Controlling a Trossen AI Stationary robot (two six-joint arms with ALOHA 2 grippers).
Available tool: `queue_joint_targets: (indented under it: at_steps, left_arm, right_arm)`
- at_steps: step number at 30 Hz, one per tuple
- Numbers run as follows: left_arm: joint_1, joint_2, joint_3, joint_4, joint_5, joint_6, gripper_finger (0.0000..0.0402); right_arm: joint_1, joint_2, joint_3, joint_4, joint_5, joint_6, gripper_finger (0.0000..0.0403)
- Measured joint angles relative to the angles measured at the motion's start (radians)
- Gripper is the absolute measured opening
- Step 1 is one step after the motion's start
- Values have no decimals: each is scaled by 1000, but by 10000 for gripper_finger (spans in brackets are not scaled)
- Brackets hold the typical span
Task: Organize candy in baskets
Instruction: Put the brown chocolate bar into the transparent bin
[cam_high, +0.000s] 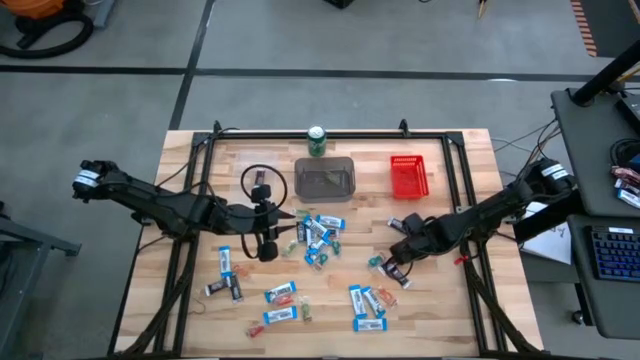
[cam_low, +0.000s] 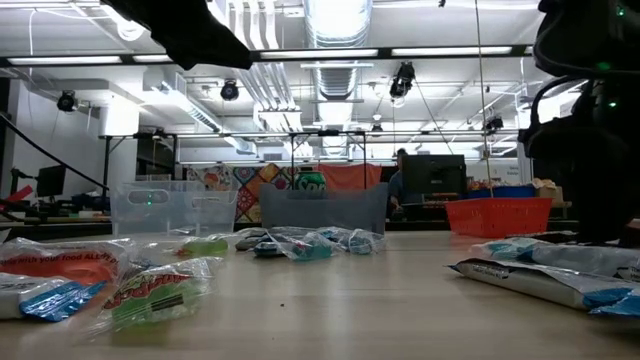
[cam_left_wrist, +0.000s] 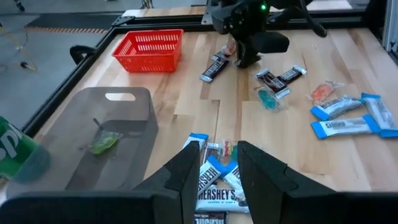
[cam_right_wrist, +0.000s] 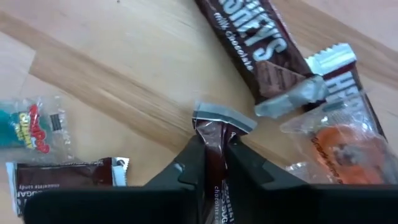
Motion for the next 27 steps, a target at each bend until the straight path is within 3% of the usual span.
queue_joint_targets:
  at_steps: [9,13,22,27]
  left_arm:
    - [-21,-130,0,-20,0,-145,93]
    - [-42,-201,-1,-78,1,-208,93]
    - [-92,-263,-112,-17,-1,-150,93]
    - [-106,-293,-202,181,-1,-260,93]
  right_arm:
    - [-1,-37,83,18,2,-105,34]
    - [-7,-50,120,92,10,-226,34]
    - [-143,16,126,713,47,-735,34]
    - [-246,135,180,938,46,-949,34]
